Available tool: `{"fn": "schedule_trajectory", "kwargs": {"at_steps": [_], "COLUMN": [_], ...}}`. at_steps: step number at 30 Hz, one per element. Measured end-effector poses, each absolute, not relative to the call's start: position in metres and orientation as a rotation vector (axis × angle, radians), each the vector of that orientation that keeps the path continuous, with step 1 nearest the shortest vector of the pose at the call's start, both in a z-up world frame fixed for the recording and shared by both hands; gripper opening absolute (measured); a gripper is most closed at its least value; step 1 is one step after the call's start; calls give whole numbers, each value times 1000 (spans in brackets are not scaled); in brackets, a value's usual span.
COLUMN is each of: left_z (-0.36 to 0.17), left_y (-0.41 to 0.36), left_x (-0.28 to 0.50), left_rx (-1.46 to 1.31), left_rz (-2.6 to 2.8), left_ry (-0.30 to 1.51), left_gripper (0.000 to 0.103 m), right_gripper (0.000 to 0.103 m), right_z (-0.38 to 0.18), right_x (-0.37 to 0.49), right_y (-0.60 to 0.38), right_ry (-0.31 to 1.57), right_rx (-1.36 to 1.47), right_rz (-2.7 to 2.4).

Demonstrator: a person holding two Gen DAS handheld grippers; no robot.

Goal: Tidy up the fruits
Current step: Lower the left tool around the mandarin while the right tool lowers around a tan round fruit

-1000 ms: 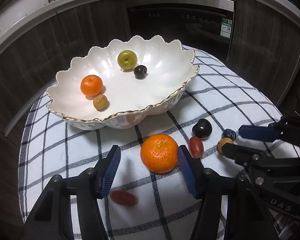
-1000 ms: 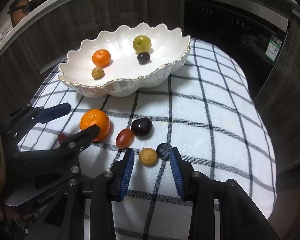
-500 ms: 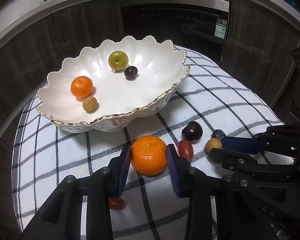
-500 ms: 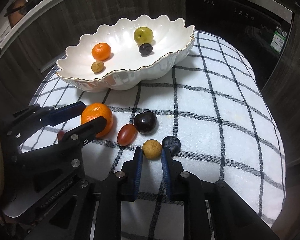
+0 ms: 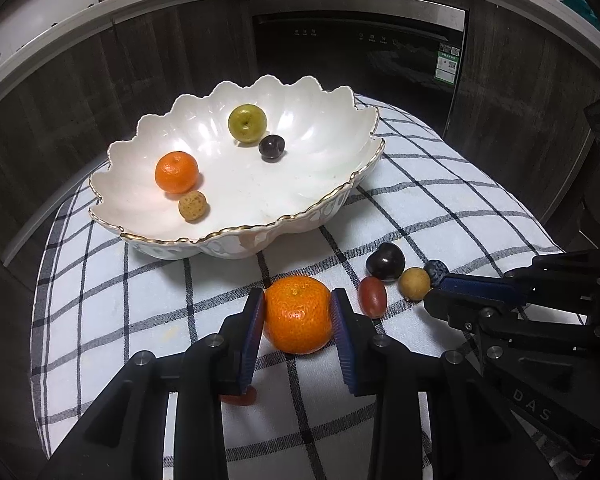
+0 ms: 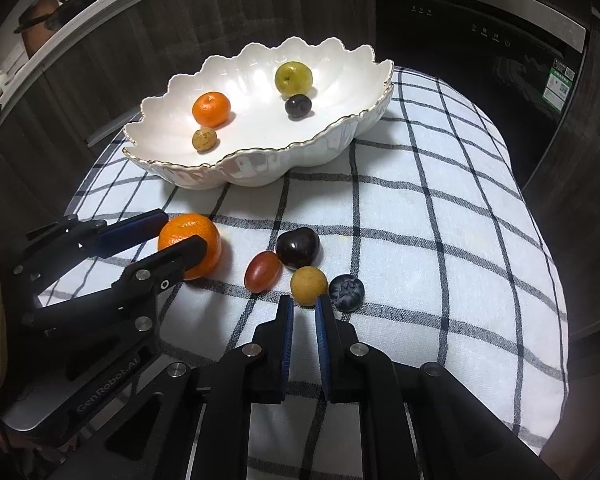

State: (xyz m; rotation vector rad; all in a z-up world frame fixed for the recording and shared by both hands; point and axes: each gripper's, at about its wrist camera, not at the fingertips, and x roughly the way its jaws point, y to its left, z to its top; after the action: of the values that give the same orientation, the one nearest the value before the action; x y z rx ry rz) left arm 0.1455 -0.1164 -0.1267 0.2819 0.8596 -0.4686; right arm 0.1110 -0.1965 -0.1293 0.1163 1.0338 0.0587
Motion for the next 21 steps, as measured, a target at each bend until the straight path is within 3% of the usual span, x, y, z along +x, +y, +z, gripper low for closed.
{"fn": "schedule_trajectory", "kwargs": {"at_steps": [21], "left_z": [-128], "left_y": [-108], "left_x": [152], "left_rx": [232], "left_rz": [-435], "left_ry": [889], "left_gripper": [33], "right_gripper": [17], "right_z": [-131], "right_x": [129], "right_y": [-194], "right_ry": [1038], "right_rx": [89], "right_rz": [52]}}
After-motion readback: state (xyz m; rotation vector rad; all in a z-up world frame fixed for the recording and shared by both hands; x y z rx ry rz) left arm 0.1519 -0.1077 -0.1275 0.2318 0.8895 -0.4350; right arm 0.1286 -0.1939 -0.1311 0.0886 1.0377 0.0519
